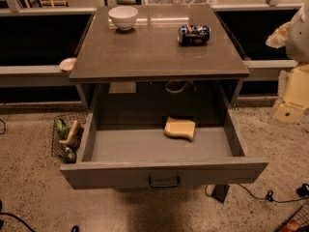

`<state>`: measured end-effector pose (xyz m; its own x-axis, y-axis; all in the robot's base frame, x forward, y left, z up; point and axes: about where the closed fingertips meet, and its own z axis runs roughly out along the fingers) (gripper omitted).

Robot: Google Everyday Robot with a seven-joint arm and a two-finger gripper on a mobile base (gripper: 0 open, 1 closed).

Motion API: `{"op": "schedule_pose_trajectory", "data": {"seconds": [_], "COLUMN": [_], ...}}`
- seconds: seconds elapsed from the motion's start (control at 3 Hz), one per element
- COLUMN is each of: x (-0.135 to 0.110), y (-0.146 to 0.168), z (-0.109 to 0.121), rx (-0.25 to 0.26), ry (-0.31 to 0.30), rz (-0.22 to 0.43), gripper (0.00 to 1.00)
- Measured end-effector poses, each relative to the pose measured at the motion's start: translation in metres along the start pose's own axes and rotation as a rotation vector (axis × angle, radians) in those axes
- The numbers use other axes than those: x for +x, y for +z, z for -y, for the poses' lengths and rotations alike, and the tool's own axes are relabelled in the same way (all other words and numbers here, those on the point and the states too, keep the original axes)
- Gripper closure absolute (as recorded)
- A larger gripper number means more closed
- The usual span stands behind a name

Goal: Pick sponge from top drawer and place on counter

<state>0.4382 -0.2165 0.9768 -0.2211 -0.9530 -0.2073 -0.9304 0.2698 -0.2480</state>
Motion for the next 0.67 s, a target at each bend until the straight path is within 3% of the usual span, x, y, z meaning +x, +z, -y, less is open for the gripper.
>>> {"op": "schedule_pose_trajectory", "data": {"seconds": [0.33,0.67], "x": [0.000,-0.004], "y": [0.000,0.017], "z": [0.000,0.005], "rx": [0.000,0.014], "ry": [0.000,0.012], "rz": [0.000,0.057], "gripper": [0.00,0.00]}}
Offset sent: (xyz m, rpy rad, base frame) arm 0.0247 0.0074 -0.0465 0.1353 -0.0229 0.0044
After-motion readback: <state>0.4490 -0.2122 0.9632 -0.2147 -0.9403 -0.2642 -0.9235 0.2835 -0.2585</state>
